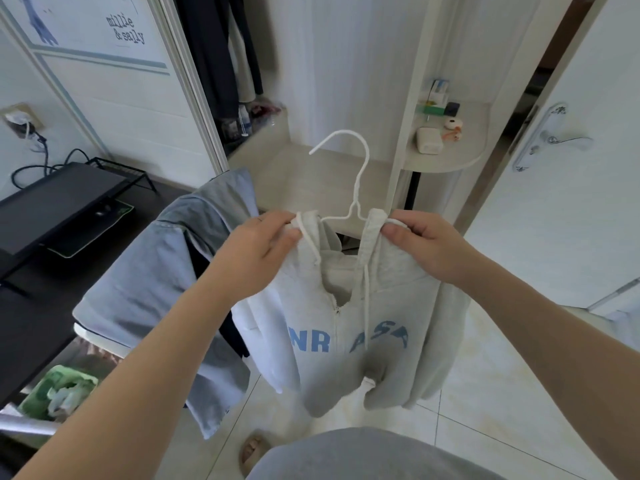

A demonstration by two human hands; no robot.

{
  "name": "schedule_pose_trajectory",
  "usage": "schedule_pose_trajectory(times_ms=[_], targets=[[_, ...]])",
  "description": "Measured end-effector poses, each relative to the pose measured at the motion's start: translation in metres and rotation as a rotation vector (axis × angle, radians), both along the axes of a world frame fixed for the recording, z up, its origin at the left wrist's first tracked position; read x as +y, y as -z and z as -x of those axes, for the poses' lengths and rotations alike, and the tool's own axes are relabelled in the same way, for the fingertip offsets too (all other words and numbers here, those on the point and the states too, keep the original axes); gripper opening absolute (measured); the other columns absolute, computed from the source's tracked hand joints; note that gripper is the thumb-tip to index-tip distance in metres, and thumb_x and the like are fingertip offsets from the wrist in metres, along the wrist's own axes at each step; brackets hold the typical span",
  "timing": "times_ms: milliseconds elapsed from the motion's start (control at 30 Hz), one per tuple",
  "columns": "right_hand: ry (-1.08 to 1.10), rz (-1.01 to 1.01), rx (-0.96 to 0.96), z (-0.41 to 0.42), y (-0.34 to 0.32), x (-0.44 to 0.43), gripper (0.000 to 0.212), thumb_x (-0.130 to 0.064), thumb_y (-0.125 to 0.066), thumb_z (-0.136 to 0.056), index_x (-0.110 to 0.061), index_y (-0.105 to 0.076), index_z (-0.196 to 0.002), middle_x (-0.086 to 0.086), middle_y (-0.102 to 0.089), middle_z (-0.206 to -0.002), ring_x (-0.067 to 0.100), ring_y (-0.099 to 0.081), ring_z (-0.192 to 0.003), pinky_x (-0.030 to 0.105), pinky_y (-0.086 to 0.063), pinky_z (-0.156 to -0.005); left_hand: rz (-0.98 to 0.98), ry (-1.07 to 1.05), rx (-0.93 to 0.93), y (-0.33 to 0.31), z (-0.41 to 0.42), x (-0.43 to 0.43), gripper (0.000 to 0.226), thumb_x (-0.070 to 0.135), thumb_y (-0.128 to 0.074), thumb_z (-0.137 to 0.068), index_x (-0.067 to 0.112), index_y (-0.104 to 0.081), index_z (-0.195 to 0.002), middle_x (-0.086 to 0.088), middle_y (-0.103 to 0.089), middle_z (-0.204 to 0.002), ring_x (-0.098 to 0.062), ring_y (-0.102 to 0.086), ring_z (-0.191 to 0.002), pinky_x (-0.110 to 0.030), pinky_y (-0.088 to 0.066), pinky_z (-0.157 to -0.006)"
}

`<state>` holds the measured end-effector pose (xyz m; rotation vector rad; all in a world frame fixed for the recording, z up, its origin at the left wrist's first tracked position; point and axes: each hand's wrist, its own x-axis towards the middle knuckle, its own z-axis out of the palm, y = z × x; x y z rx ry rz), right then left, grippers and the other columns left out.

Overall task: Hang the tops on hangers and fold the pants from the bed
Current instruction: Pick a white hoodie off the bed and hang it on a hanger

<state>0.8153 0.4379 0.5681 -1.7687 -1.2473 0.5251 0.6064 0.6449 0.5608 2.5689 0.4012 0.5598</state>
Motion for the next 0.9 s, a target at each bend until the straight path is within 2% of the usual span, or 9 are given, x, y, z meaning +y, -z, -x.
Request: schedule_pose_trajectory(times_ms=[100,233,333,467,500,567,633,733,900], targets=[[0.001,0.001,-0.004,0.000,0.001,-0.001,0.034,-0.031,-0.050,-0.104,-0.015,-0.057,-0.076,-0.002,-0.046,-0.066,0.010,-0.045,-0.061,0.016,-0.037,-0.058,-0.150,0.004,-0.024,0.004,-0.005,-0.007,0.030,0.044,-0.046,-0.098,0.016,-0.056,-0.096,0.003,-0.058,-0.080,-0.020,-0.054,-0.073,-0.037,-0.042,-0.062],[0.097,-0.026,-0.088,-0.005,-0.005,-0.002,0.030,-0.028,-0.050,-0.104,-0.016,-0.058,-0.078,0.005,-0.050,-0.071,0.007,-0.048,-0.061,0.010,-0.040,-0.061,-0.072,-0.147,-0.057,0.008,-0.006,-0.008,0.032,0.048,-0.055,-0.096,0.023,-0.047,-0.079,0.004,-0.050,-0.060,-0.016,-0.049,-0.057,-0.030,-0.035,-0.051],[0.240,-0.064,-0.093,-0.016,-0.008,-0.004,0.024,-0.026,-0.048,-0.105,-0.009,-0.064,-0.097,0.009,-0.062,-0.097,0.001,-0.056,-0.080,0.008,-0.042,-0.072,0.084,-0.251,-0.135,0.006,0.001,0.000,0.030,0.055,-0.058,-0.090,0.031,-0.051,-0.074,0.006,-0.052,-0.061,-0.012,-0.048,-0.057,-0.028,-0.034,-0.054],[0.067,0.112,0.021,-0.034,-0.009,-0.013,0.026,-0.039,-0.056,-0.100,-0.042,-0.055,-0.126,-0.018,-0.064,-0.115,-0.003,-0.061,-0.105,0.021,-0.049,-0.089,0.111,-0.303,-0.239,-0.003,0.005,0.011,0.033,0.058,-0.058,-0.086,0.029,-0.053,-0.074,0.005,-0.054,-0.067,-0.012,-0.047,-0.059,-0.026,-0.035,-0.055],[0.067,0.155,-0.003,-0.039,-0.010,-0.016,0.026,-0.043,-0.058,-0.098,-0.046,-0.055,-0.123,-0.022,-0.063,-0.114,-0.003,-0.060,-0.105,0.024,-0.048,-0.088,0.104,-0.316,-0.254,-0.005,0.004,0.015,0.035,0.058,-0.059,-0.087,0.026,-0.053,-0.074,0.003,-0.054,-0.068,-0.012,-0.046,-0.059,-0.025,-0.035,-0.055],[0.096,0.213,-0.126,-0.046,-0.010,-0.018,0.006,-0.047,-0.056,-0.097,-0.045,-0.061,-0.095,-0.027,-0.062,-0.088,-0.002,-0.058,-0.083,0.026,-0.042,-0.074,0.085,-0.332,-0.261,-0.009,0.002,0.020,0.038,0.056,-0.059,-0.087,0.021,-0.052,-0.074,0.001,-0.053,-0.066,-0.013,-0.047,-0.060,-0.024,-0.034,-0.055],[0.100,0.217,-0.193,-0.046,-0.010,-0.019,0.023,-0.047,-0.053,-0.096,-0.032,-0.060,-0.080,-0.020,-0.058,-0.070,0.009,-0.054,-0.069,0.029,-0.040,-0.064,0.049,-0.321,-0.233,-0.014,-0.006,0.023,0.034,0.052,-0.059,-0.089,0.023,-0.050,-0.072,0.000,-0.050,-0.062,-0.014,-0.048,-0.062,-0.027,-0.035,-0.056],[0.048,0.217,-0.160,-0.037,-0.010,-0.019,0.022,-0.044,-0.048,-0.100,-0.033,-0.067,-0.098,-0.016,-0.069,-0.088,0.008,-0.064,-0.084,0.032,-0.051,-0.079,-0.063,-0.167,-0.189,-0.025,-0.024,0.023,0.035,0.037,-0.062,-0.096,0.036,-0.040,-0.069,0.003,-0.044,-0.060,-0.021,-0.045,-0.062,-0.034,-0.033,-0.057],[0.050,0.238,-0.058,-0.031,-0.015,-0.020,0.025,-0.044,-0.044,-0.103,-0.041,-0.067,-0.112,-0.021,-0.070,-0.106,0.000,-0.064,-0.101,0.031,-0.050,-0.093,-0.150,-0.086,-0.152,-0.026,-0.049,0.025,0.031,0.042,-0.055,-0.096,0.016,-0.053,-0.079,-0.002,-0.047,-0.064,-0.026,-0.046,-0.067,-0.041,-0.041,-0.070]])
